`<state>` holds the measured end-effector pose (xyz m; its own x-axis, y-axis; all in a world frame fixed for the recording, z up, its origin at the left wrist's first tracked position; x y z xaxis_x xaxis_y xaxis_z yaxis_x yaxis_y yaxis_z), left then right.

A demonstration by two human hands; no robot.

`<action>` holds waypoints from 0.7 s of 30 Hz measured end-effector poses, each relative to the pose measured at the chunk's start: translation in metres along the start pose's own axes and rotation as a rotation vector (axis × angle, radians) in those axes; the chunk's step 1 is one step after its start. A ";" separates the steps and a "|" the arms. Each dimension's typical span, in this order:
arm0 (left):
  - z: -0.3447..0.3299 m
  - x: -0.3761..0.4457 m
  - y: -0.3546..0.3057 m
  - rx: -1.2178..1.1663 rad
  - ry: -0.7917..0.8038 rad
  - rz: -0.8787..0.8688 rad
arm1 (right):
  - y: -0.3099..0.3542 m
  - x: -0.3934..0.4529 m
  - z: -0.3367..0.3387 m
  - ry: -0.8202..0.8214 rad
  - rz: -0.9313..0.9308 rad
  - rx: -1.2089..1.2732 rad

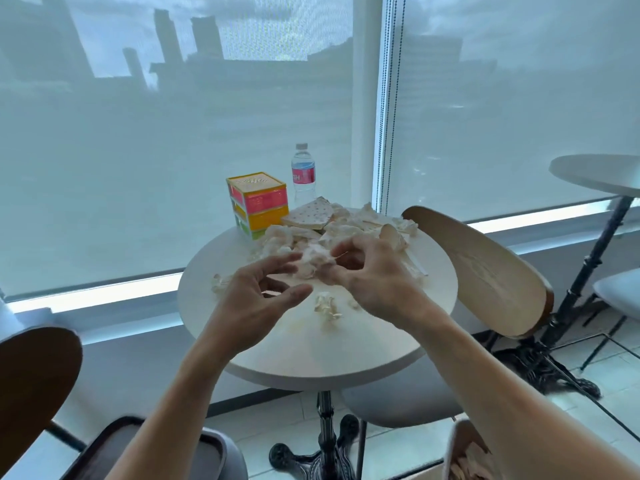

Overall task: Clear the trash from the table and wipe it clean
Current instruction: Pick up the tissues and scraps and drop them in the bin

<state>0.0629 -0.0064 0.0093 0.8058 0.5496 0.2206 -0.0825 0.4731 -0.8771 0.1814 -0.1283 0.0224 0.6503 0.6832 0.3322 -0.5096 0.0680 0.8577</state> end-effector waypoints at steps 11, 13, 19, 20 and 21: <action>0.025 0.004 0.015 -0.230 -0.099 -0.037 | -0.002 0.001 -0.024 0.184 -0.032 -0.152; 0.030 0.006 0.021 -0.239 -0.129 -0.016 | -0.008 -0.002 -0.024 0.218 -0.049 -0.304; 0.037 0.008 0.023 -0.251 -0.166 -0.005 | -0.022 -0.009 -0.036 0.313 -0.046 -0.765; 0.037 0.007 0.022 -0.249 -0.169 -0.001 | -0.023 -0.008 -0.036 0.290 -0.036 -0.761; 0.037 0.006 0.021 -0.243 -0.173 0.005 | -0.022 -0.008 -0.035 0.254 -0.019 -0.734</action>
<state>0.0446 0.0327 0.0079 0.6922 0.6703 0.2675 0.0739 0.3028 -0.9502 0.1682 -0.1097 -0.0126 0.5588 0.8168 0.1434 -0.7998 0.4852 0.3534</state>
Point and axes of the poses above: each hand's wrist, its own x-axis towards the middle knuckle, its own z-axis out of the back of the hand, y = z × x, the point moved 10 cm from there along x, towards the middle knuckle, and after that the axes turned 5 degrees about z, right-handed, at the moved point
